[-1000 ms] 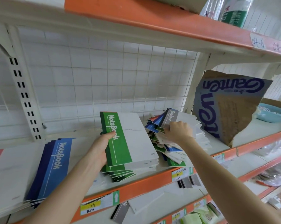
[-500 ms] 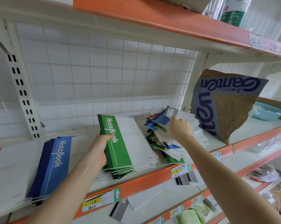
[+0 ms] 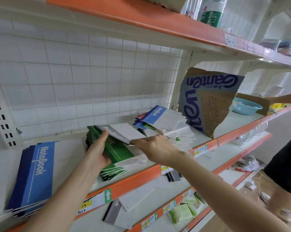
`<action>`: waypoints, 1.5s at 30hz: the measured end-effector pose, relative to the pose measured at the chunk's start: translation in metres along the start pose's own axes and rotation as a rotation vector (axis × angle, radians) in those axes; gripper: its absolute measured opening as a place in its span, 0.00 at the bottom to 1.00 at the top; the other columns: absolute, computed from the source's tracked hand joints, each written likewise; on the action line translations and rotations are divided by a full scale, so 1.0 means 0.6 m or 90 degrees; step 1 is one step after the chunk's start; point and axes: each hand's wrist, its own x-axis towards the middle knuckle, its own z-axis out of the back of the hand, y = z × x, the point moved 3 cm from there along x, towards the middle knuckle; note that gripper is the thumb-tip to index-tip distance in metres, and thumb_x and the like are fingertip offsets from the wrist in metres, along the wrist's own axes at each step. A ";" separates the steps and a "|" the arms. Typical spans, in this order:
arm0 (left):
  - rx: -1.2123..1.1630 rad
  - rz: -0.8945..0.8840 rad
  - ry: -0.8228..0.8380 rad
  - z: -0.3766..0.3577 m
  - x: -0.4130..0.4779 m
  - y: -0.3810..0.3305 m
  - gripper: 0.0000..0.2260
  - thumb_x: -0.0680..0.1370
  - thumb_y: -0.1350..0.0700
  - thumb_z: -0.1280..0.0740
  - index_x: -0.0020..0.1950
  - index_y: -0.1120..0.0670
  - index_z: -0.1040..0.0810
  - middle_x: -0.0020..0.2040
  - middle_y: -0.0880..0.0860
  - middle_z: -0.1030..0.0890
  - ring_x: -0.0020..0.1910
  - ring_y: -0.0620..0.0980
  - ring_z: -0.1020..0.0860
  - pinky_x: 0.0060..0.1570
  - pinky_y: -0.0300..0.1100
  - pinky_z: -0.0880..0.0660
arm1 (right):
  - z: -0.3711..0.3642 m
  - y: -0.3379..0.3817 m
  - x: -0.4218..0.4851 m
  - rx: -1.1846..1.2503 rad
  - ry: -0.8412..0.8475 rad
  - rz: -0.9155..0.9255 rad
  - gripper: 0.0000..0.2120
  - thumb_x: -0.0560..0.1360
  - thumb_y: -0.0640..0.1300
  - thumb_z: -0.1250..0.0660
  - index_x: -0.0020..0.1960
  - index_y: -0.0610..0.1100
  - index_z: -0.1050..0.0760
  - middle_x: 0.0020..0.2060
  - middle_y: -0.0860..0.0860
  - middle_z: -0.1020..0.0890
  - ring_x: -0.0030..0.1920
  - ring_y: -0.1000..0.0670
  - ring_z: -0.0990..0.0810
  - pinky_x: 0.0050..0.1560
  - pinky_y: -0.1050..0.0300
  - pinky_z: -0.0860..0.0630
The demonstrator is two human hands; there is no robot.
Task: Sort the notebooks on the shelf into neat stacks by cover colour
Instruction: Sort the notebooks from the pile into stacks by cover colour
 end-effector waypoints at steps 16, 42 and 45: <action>0.078 -0.049 -0.026 0.032 0.019 -0.024 0.05 0.79 0.60 0.39 0.44 0.56 0.26 0.41 0.55 0.23 0.38 0.52 0.24 0.46 0.50 0.31 | -0.029 -0.101 -0.021 0.056 0.134 -0.364 0.15 0.79 0.41 0.41 0.65 0.43 0.27 0.62 0.47 0.24 0.62 0.45 0.27 0.59 0.52 0.28; 0.088 -0.091 -0.096 -0.034 0.041 -0.031 0.05 0.79 0.60 0.38 0.43 0.56 0.26 0.39 0.56 0.23 0.36 0.53 0.24 0.33 0.44 0.31 | -0.053 -0.252 0.016 -0.160 0.335 -0.380 0.12 0.80 0.44 0.45 0.59 0.40 0.31 0.49 0.43 0.23 0.44 0.44 0.28 0.43 0.55 0.32; 0.104 -0.084 -0.103 -0.037 0.038 -0.026 0.06 0.79 0.58 0.38 0.42 0.55 0.26 0.39 0.56 0.23 0.36 0.53 0.25 0.33 0.45 0.31 | -0.047 -0.248 0.010 -0.118 0.271 -0.394 0.11 0.79 0.41 0.43 0.59 0.39 0.31 0.50 0.41 0.22 0.46 0.42 0.25 0.43 0.53 0.31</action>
